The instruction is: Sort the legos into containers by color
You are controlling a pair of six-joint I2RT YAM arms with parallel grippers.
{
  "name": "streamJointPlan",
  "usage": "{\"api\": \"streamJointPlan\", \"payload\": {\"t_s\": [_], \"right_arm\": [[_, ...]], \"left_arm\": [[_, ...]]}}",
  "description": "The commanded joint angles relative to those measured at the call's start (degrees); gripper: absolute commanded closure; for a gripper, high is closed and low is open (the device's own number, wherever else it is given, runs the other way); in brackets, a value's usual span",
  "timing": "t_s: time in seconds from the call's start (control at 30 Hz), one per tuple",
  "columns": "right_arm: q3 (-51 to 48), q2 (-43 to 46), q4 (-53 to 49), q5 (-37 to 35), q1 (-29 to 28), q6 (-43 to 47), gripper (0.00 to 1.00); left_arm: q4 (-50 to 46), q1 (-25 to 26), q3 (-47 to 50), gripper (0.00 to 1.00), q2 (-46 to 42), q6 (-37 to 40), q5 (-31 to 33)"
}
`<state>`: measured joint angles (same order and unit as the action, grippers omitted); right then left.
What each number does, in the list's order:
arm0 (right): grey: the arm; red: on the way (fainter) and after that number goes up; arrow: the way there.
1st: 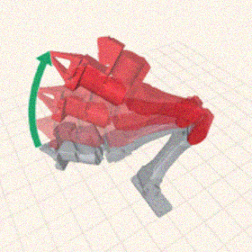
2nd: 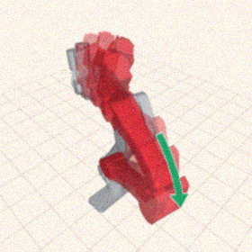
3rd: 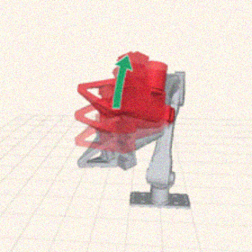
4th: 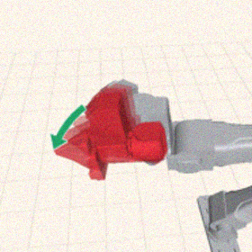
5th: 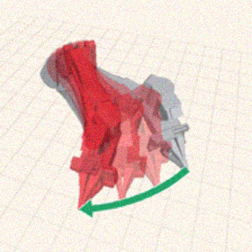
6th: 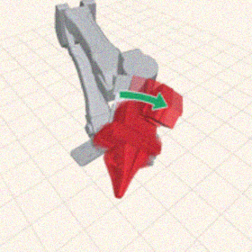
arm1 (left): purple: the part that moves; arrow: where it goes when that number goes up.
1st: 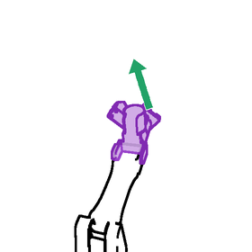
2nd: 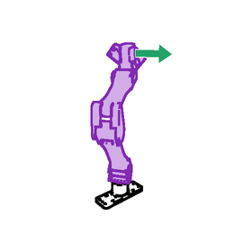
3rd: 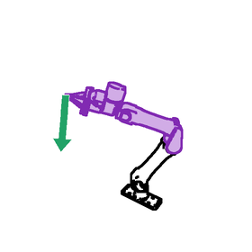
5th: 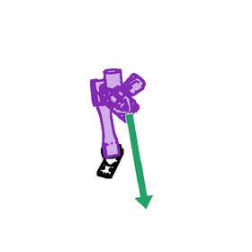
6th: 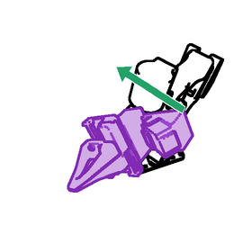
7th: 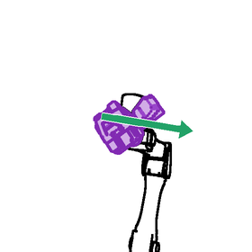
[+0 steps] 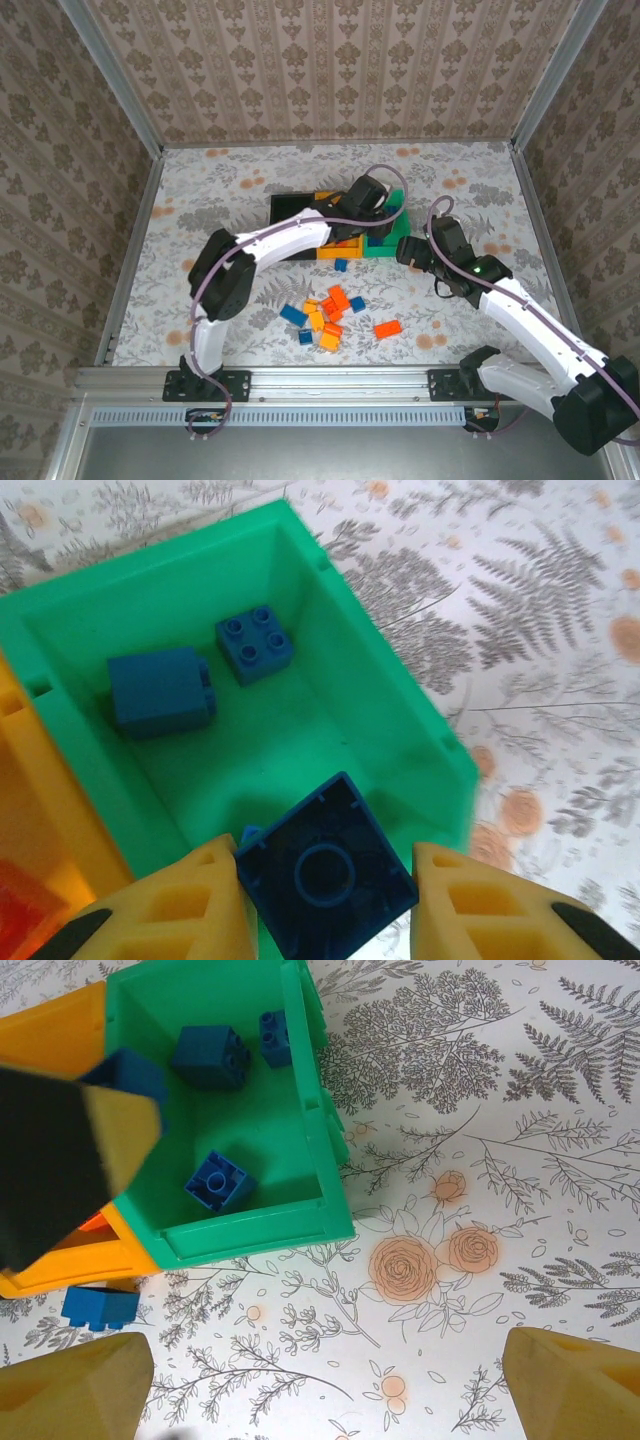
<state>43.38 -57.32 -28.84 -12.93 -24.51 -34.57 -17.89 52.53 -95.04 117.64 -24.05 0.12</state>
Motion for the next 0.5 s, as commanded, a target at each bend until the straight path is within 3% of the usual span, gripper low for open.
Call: {"api": "streamJointPlan", "payload": {"t_s": [0.0,0.13,0.27,0.47], "right_arm": [[-0.9,1.1,-1.6,0.3,0.5,-0.3,0.08],[-1.3,1.2,-2.8,2.4,0.5,0.0,0.08],[-1.7,1.2,-2.2,4.2,0.3,0.8,0.08],[-1.7,-0.4,-1.5,6.2,-3.4,1.4,0.10]], "left_arm": [[-3.5,-1.0,-5.3,0.56,2.6,1.0,-2.8],[-3.8,-1.6,-8.2,0.34,3.7,-0.1,-3.2],[-1.7,-1.8,-5.8,0.24,-0.4,-0.9,-2.4],[4.8,-2.8,9.2,0.13,-14.0,-3.0,-1.5]]}}
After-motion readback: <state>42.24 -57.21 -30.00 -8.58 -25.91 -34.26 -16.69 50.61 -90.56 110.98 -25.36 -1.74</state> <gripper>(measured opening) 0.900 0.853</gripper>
